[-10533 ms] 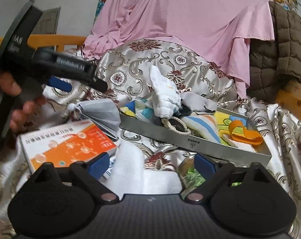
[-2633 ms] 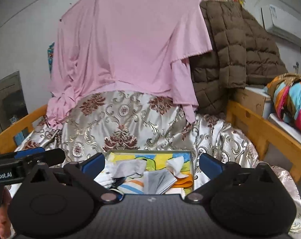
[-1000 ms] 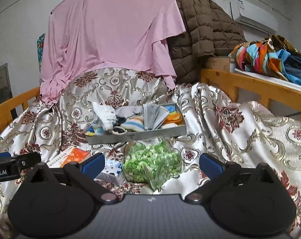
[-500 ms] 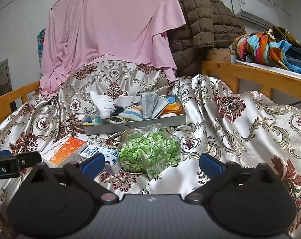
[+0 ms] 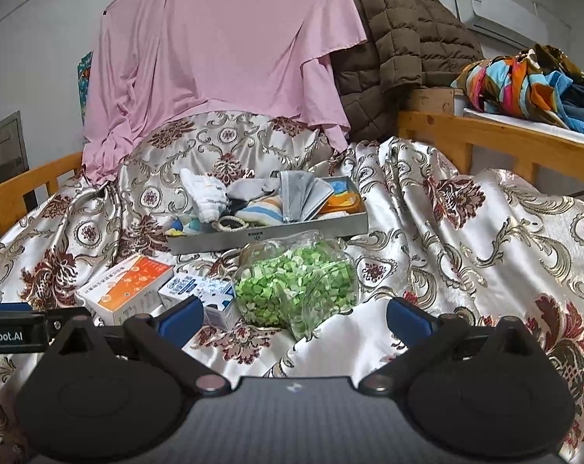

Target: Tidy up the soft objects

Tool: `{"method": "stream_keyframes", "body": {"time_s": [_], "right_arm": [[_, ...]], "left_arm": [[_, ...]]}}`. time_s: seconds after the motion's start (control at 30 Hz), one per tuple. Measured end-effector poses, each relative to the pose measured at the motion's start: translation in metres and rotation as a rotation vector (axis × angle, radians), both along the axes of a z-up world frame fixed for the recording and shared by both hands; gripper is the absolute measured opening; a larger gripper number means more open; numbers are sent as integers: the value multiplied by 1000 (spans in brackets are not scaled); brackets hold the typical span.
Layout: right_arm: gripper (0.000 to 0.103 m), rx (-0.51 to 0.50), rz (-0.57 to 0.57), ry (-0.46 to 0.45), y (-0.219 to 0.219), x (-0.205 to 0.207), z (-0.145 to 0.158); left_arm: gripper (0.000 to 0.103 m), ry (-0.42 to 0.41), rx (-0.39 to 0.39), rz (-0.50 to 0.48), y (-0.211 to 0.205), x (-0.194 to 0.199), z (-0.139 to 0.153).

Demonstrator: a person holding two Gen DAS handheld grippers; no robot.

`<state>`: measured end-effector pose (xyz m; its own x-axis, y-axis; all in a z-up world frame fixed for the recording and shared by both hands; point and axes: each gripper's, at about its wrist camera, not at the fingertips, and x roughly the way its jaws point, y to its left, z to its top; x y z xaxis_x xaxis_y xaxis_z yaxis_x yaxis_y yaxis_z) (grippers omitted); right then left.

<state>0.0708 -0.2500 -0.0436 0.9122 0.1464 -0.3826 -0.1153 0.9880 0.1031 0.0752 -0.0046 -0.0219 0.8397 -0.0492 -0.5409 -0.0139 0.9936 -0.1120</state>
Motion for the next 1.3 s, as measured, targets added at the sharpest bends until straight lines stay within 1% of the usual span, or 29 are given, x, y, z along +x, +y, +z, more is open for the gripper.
{"method": "stream_keyframes", "body": {"time_s": [0.2, 0.33, 0.4, 0.8, 1.3], "right_arm": [[103, -15, 8, 13, 4, 4, -5], [103, -28, 15, 20, 8, 5, -8], [103, -32, 19, 23, 9, 5, -9], [103, -26, 18, 42, 8, 10, -14], [103, -24, 11, 47, 7, 10, -16]], "left_arm": [[102, 26, 4, 11, 1, 3, -6], [102, 48, -22, 22, 4, 7, -9], [102, 52, -22, 26, 4, 8, -10], [102, 55, 7, 21, -2, 10, -15], [102, 47, 12, 14, -2, 9, -13]]}}
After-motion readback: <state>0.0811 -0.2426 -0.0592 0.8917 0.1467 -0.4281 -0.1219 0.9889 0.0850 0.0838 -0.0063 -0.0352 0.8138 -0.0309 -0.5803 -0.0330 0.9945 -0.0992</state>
